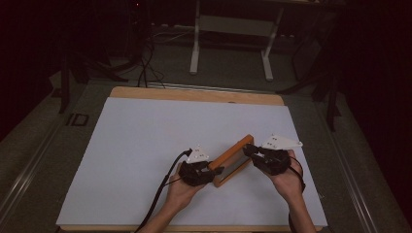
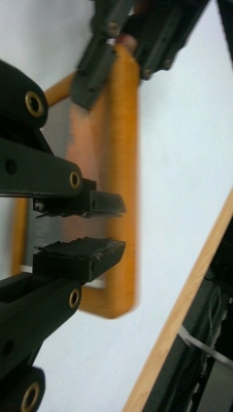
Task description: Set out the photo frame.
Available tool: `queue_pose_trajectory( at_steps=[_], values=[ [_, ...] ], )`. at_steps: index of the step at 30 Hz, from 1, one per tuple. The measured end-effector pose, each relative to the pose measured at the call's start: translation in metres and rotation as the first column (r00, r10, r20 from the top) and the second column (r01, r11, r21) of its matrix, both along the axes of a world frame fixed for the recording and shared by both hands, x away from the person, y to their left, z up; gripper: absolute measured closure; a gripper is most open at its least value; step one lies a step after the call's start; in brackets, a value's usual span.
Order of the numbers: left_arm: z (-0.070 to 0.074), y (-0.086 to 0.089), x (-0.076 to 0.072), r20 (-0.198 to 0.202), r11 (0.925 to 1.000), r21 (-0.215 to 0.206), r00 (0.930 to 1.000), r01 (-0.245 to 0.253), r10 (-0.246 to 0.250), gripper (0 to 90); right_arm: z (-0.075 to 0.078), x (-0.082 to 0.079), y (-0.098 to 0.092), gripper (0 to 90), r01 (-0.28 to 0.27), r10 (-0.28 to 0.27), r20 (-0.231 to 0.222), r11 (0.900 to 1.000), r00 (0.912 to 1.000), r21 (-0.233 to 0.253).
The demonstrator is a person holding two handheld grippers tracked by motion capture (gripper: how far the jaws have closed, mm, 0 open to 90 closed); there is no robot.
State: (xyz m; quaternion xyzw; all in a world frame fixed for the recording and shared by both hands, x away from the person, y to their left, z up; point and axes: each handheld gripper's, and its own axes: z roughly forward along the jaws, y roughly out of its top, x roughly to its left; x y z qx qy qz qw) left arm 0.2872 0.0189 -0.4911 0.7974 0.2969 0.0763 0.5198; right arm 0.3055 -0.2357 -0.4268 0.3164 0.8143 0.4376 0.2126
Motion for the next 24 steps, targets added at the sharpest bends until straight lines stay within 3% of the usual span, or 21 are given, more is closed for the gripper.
queue_pose_trajectory(
  at_steps=[4,5,7,12,15,16,18,24],
  values=[
    [-0.001,-0.001,-0.002,0.024,0.9998,-0.002,0.9995,0.020,-0.020,68.9,0.002,0.000,0.002,78.2,0.006,-0.006,0.012,1.000,0.9999,0.025],
    [-0.001,-0.001,-0.002,0.037,0.9988,-0.007,0.9982,0.049,-0.048,68.9,0.002,0.000,0.004,79.5,0.013,-0.013,0.017,1.000,0.9998,0.019],
    [-0.002,-0.001,-0.002,0.038,0.9985,-0.010,0.9978,0.054,-0.053,68.9,0.001,0.000,0.005,80.3,0.013,-0.013,0.019,1.000,0.9997,0.014],
    [-0.003,0.000,0.000,0.029,0.9969,-0.033,0.9971,0.071,-0.070,68.7,-0.007,-0.004,0.008,85.1,0.008,-0.008,0.006,0.999,1.0000,-0.039],
    [-0.003,-0.001,-0.001,0.032,0.9962,-0.033,0.9963,0.081,-0.080,67.8,-0.008,-0.006,0.006,85.2,0.005,-0.005,0.000,1.000,1.0000,-0.026],
    [-0.004,-0.001,-0.001,0.011,0.9951,-0.055,0.9966,0.082,-0.082,66.8,-0.008,-0.007,0.004,85.6,0.001,-0.001,-0.001,1.000,1.0000,-0.028],
    [-0.006,-0.001,-0.001,-0.006,0.9947,-0.058,0.9963,0.085,-0.085,61.6,-0.008,-0.008,0.003,86.1,-0.001,0.001,-0.004,1.000,1.0000,-0.021],
    [-0.024,-0.001,-0.006,-0.042,0.9974,0.007,0.9966,0.071,-0.071,58.5,-0.010,-0.009,-0.001,86.0,-0.004,0.004,-0.017,1.000,0.9998,0.016]
  ],
)
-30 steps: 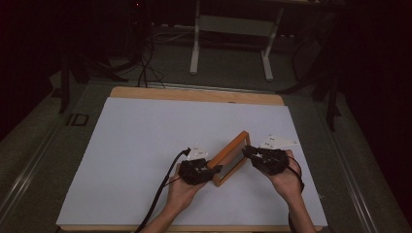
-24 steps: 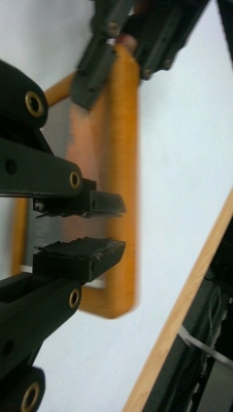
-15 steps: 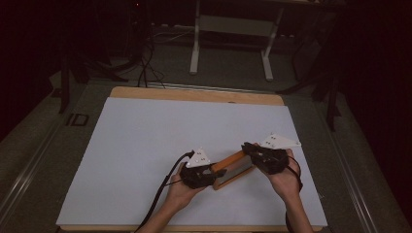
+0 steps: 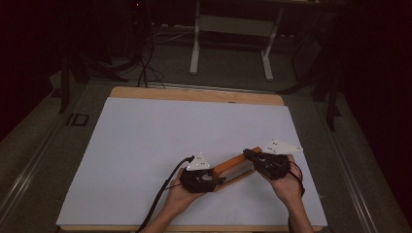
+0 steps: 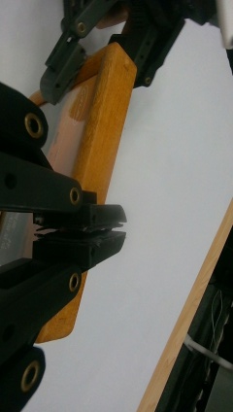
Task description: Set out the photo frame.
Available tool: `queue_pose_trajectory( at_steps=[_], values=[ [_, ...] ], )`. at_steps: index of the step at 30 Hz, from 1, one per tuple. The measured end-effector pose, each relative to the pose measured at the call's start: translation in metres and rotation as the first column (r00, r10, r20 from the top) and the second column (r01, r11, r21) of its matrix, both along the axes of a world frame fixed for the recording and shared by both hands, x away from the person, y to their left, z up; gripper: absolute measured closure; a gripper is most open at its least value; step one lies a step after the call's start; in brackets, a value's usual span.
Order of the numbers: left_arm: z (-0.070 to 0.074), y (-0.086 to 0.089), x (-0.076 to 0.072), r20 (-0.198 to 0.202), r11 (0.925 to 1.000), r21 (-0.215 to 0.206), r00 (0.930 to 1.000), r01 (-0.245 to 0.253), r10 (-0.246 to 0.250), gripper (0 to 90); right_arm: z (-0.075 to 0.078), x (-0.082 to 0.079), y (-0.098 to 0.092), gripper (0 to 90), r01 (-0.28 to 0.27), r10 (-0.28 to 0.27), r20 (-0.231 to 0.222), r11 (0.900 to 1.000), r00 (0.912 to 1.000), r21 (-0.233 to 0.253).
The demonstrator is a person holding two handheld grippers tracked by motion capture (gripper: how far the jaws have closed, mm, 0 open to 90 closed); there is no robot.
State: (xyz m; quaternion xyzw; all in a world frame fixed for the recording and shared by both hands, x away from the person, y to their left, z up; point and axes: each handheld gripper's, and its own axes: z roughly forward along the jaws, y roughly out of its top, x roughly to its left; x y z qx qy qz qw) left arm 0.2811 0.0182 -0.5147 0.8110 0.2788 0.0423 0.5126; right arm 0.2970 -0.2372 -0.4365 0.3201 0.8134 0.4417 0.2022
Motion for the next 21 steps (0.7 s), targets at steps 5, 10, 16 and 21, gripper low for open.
queue_pose_trajectory(
  at_steps=[5,10,16,21],
  values=[
    [-0.0041,0.0004,-0.0011,-0.013,0.9999,0.010,0.9999,0.011,-0.011,61.3,-0.0003,0.0006,0.0002,86.0,0.002,-0.002,0.000,1.000,1.0000,0.003],
    [-0.0056,-0.0016,-0.0023,-0.011,0.9999,0.011,0.9999,0.003,-0.003,62.5,-0.0008,0.0006,-0.0001,85.1,0.004,-0.004,0.001,1.000,1.0000,0.007],
    [-0.0070,-0.0029,-0.0026,0.001,0.9999,0.011,1.0000,-0.009,0.009,65.6,-0.0012,0.0010,-0.0017,84.4,0.001,-0.001,-0.002,1.000,1.0000,0.018],
    [-0.0058,-0.0035,-0.0036,0.038,0.9993,0.037,0.9993,0.000,-0.001,68.1,-0.0017,0.0009,0.0004,83.9,0.004,-0.004,0.017,1.000,0.9998,0.003]
  ],
)
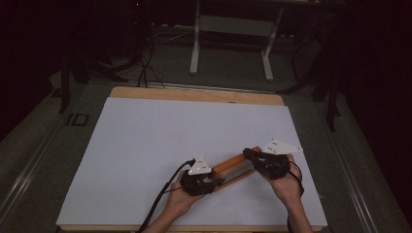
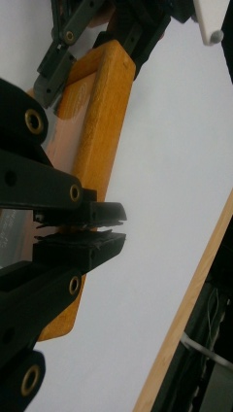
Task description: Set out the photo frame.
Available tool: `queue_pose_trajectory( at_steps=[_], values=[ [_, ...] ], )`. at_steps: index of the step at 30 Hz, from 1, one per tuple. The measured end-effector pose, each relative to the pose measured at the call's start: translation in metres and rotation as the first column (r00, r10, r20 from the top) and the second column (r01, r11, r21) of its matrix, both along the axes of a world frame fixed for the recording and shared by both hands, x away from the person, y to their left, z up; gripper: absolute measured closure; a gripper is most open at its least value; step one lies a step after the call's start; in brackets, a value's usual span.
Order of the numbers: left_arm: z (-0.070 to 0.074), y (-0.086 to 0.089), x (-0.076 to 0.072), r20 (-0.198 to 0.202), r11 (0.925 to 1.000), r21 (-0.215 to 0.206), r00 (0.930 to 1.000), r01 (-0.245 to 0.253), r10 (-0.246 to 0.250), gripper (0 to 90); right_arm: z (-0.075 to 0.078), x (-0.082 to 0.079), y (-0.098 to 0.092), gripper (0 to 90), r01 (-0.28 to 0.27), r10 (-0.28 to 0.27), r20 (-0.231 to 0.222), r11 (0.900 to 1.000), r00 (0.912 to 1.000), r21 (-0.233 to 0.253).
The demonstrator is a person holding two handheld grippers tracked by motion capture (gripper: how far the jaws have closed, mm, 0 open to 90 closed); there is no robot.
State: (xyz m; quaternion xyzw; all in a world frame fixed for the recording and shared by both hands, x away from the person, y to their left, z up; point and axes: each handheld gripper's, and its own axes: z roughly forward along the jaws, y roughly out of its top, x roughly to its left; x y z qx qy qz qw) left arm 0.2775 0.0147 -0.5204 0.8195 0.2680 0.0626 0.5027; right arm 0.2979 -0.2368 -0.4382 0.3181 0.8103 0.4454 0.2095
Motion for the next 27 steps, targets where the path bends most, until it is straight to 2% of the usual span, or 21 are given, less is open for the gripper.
queue_pose_trajectory(
  at_steps=[5,13,19,27],
  values=[
    [0.001,0.000,0.001,-0.001,0.9999,0.006,0.9999,0.013,-0.013,68.8,0.001,-0.001,0.001,81.6,0.011,-0.011,0.018,1.000,0.9998,-0.020],
    [0.005,0.001,0.003,0.000,0.9994,0.022,0.9996,0.027,-0.027,68.9,0.003,-0.002,-0.004,76.8,0.029,-0.029,0.033,1.000,0.9990,-0.011],
    [0.016,0.012,0.008,0.005,0.9989,0.010,0.9989,0.046,-0.047,68.9,0.005,-0.004,-0.008,75.3,0.032,-0.032,0.041,0.999,0.9986,-0.005],
    [0.033,0.024,0.010,0.027,0.9981,0.002,0.9977,0.062,-0.062,69.0,0.006,-0.003,-0.006,73.2,-0.016,0.016,0.029,1.000,0.9995,-0.009]
  ],
)
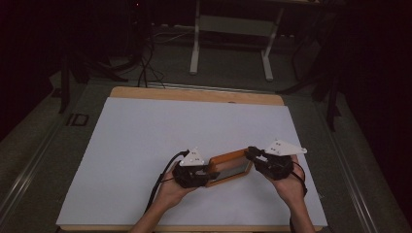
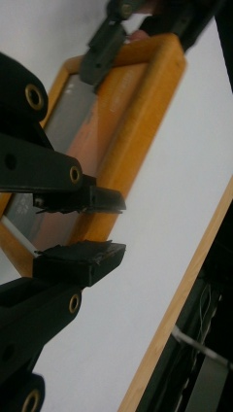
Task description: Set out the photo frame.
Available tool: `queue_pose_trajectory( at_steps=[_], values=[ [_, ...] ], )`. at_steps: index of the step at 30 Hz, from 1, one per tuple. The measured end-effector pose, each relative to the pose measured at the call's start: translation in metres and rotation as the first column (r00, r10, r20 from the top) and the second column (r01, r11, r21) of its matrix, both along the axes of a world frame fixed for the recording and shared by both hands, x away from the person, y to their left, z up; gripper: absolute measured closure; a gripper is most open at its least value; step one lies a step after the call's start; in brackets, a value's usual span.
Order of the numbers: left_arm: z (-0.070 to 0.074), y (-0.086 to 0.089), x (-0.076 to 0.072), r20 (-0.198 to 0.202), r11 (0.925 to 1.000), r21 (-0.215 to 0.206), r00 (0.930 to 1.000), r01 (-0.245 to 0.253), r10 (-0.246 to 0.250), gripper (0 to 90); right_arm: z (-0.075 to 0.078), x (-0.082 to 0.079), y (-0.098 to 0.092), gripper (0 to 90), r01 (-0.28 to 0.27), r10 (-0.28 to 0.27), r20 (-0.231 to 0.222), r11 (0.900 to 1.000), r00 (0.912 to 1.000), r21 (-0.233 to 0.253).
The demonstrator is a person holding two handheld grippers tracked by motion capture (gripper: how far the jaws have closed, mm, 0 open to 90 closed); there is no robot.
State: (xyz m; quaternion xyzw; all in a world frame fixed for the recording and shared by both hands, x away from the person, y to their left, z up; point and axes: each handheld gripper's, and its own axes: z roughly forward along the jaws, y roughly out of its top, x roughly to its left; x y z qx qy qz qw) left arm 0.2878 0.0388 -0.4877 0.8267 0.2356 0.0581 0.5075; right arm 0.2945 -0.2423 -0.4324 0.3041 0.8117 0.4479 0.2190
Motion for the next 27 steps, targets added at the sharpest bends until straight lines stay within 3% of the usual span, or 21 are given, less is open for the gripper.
queue_pose_trajectory(
  at_steps=[3,5,6,9,11,14,19,27],
  values=[
    [0.013,0.006,0.001,0.019,1.0000,0.000,0.9998,0.009,-0.009,69.0,0.001,0.000,0.002,71.9,-0.033,0.033,-0.005,0.999,0.9994,0.002],
    [0.013,0.006,0.001,0.019,1.0000,0.000,0.9998,0.009,-0.009,69.0,0.001,0.000,0.003,71.9,-0.044,0.044,-0.006,0.999,0.9990,0.003],
    [0.025,0.010,0.002,0.038,0.9998,0.002,0.9991,0.018,-0.018,69.0,0.002,0.000,0.004,69.7,-0.062,0.062,-0.008,0.998,0.9980,0.003],
    [0.034,0.013,0.003,0.049,0.9997,-0.005,0.9985,0.023,-0.023,68.9,0.002,0.000,0.007,66.4,-0.089,0.089,-0.015,0.996,0.9959,0.004],
    [0.047,0.017,0.006,0.069,0.9993,0.000,0.9969,0.038,-0.038,68.9,0.001,0.000,0.009,62.9,-0.109,0.109,-0.020,0.994,0.9938,-0.003],
    [0.061,0.019,0.007,0.093,0.9977,0.024,0.9936,0.062,-0.065,68.9,0.000,0.000,0.014,56.3,-0.118,0.118,-0.006,0.993,0.9930,-0.026],
    [0.071,0.021,0.010,0.104,0.9945,0.049,0.9897,0.093,-0.098,68.9,0.001,0.002,0.020,51.7,-0.161,0.161,-0.003,0.986,0.9870,-0.038],
    [0.074,0.019,0.015,0.108,0.9880,0.057,0.9829,0.143,-0.149,68.7,0.004,0.007,0.031,46.6,-0.252,0.252,-0.010,0.968,0.9676,-0.011]
  ],
)
